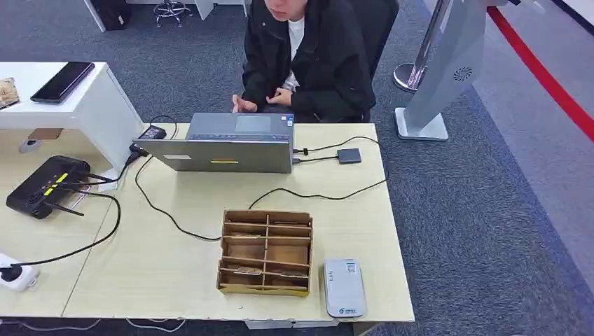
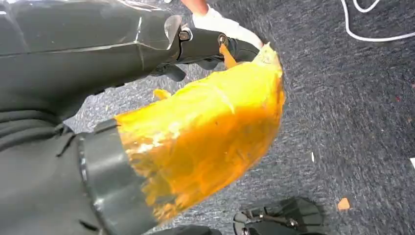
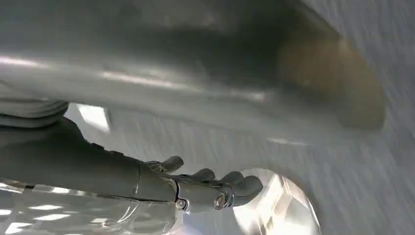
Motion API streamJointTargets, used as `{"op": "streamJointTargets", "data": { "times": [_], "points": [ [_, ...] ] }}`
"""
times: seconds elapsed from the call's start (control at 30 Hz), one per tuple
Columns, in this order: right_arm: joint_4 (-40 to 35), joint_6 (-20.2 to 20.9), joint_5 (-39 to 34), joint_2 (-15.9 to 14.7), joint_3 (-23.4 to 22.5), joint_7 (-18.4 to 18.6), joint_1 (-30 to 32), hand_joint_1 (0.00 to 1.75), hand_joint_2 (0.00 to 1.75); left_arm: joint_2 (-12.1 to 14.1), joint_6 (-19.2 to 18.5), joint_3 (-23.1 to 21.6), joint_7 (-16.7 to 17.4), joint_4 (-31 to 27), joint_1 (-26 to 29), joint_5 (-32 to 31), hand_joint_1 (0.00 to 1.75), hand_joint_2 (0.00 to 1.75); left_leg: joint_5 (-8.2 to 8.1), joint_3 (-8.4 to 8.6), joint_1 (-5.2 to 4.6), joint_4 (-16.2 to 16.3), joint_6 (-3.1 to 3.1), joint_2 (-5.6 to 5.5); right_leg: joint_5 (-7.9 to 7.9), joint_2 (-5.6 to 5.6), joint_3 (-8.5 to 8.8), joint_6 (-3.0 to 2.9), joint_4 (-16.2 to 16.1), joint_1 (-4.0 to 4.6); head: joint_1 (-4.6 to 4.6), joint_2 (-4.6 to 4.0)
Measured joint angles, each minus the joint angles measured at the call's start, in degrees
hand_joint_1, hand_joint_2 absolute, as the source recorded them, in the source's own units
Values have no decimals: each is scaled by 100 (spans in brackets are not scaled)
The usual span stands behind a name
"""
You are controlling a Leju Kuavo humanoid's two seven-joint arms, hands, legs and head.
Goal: Pass the card to the sensor for recognition and then transmit it.
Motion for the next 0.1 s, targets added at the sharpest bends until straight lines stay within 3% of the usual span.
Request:
{"op": "streamJointTargets", "data": {
  "times": [0.1],
  "points": [
    [129,822,-295,280,-247,149,0,0,0,0,17,89,2,0,-1,129,0,0,1,0,1,-1,-1,0,0,1,0,-1,1,1,2,0]
  ]
}}
